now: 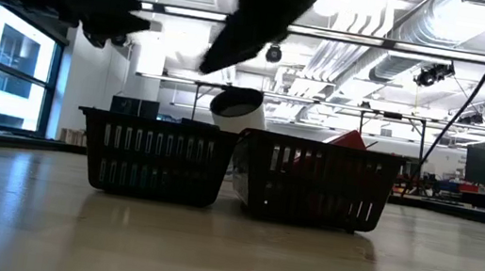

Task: Pick & Place Office items
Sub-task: Return to Home Position

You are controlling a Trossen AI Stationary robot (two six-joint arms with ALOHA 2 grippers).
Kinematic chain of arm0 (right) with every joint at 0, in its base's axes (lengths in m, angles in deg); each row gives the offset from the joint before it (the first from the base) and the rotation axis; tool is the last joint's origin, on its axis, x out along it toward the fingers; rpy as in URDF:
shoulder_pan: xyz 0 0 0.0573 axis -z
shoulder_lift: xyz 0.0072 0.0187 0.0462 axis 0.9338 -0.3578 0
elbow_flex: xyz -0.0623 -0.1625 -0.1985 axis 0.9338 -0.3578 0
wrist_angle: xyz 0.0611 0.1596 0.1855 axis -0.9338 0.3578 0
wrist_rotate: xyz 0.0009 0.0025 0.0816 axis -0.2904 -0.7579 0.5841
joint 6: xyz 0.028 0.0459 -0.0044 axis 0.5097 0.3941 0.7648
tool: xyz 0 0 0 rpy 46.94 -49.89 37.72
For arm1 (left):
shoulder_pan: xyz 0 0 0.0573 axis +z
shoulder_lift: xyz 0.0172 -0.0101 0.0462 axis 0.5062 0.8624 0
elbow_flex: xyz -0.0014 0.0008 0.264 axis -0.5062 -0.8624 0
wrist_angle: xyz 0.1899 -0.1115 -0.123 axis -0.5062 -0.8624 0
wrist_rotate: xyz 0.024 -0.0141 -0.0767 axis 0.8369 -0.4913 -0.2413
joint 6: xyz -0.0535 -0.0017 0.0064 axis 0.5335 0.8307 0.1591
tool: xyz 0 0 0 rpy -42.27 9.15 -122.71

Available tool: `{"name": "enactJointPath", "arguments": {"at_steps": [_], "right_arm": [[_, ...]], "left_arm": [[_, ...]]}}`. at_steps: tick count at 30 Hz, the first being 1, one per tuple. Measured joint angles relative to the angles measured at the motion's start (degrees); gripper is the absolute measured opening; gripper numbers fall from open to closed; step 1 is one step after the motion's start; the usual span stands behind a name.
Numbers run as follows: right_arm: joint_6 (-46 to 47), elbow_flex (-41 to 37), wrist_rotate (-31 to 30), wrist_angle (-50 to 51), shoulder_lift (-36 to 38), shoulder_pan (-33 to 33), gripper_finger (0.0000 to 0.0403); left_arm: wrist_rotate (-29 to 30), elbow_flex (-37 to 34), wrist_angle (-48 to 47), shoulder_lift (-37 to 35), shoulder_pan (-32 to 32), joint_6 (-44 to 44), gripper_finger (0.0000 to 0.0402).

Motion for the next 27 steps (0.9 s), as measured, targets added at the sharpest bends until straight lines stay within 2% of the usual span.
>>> {"name": "enactJointPath", "arguments": {"at_steps": [6,9,12,17,21,27], "right_arm": [[-0.95,-0.04,-2.43,8.27,7.71,0.54,0.025],[1.45,-1.32,-2.52,11.5,13.14,0.8,0.025],[2.8,-5.41,-2.53,9.94,19.46,1.13,0.0249],[5.68,-18.46,-6.32,2.0,31.23,1.04,0.0249],[8.72,-31.78,-7.51,-9.45,41.77,0.93,0.0249],[11.68,-48.42,-6.64,-26.06,56.07,0.76,0.0249]], "left_arm": [[0.19,0.06,-3.34,-5.62,0.59,-1.35,0.0226],[0.21,-0.08,-9.09,-11.23,0.73,-0.99,0.0226],[0.51,0.01,-15.73,-18.17,0.7,-0.45,0.0226],[1.93,0.01,-26.39,-29.21,0.7,2.08,0.0226],[2.25,0.01,-32.83,-35.01,0.68,4.15,0.0226],[1.54,-0.03,-33.93,-33.72,0.68,3.6,0.0226]]}}
